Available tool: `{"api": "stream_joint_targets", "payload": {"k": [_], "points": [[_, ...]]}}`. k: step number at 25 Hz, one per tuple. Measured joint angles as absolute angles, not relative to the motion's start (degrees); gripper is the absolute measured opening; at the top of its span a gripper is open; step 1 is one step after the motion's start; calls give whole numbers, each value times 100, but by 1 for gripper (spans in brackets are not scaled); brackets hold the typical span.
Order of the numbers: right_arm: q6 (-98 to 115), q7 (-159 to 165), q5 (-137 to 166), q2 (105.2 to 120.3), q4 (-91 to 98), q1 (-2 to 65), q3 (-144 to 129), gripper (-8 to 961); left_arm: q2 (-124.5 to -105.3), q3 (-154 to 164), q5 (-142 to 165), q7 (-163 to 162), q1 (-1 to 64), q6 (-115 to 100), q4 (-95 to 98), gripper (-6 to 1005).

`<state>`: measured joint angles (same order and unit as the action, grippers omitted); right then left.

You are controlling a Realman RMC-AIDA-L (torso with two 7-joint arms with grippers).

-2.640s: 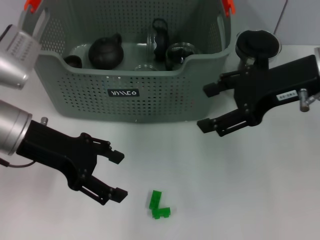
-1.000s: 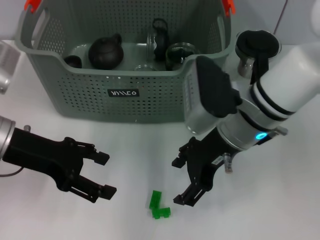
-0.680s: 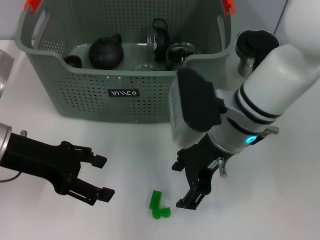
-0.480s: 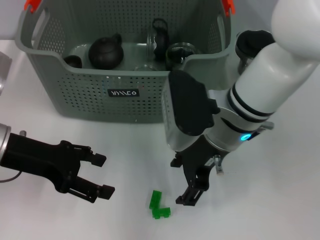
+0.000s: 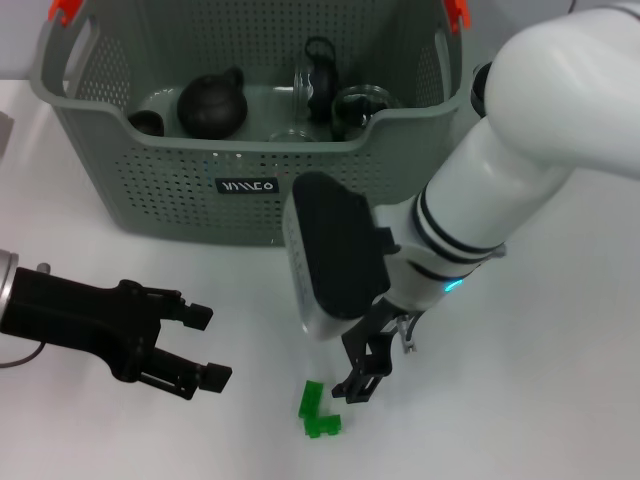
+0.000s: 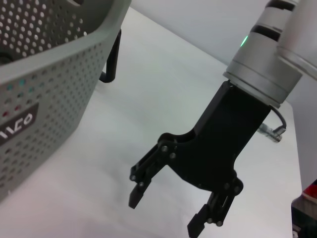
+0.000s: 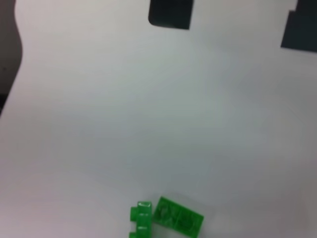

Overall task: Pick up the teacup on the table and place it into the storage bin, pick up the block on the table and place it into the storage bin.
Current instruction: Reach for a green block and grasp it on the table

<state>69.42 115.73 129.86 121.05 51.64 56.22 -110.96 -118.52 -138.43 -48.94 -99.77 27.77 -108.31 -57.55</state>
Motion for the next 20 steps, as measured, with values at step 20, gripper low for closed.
{"api": "stream_joint_targets", "payload": {"k": [20], "points": [[6547,11496,12992,12134,5304,5588,-11684,914,-11819,-13992,-4904,-9960,2654,-10881,-5683,963]]}}
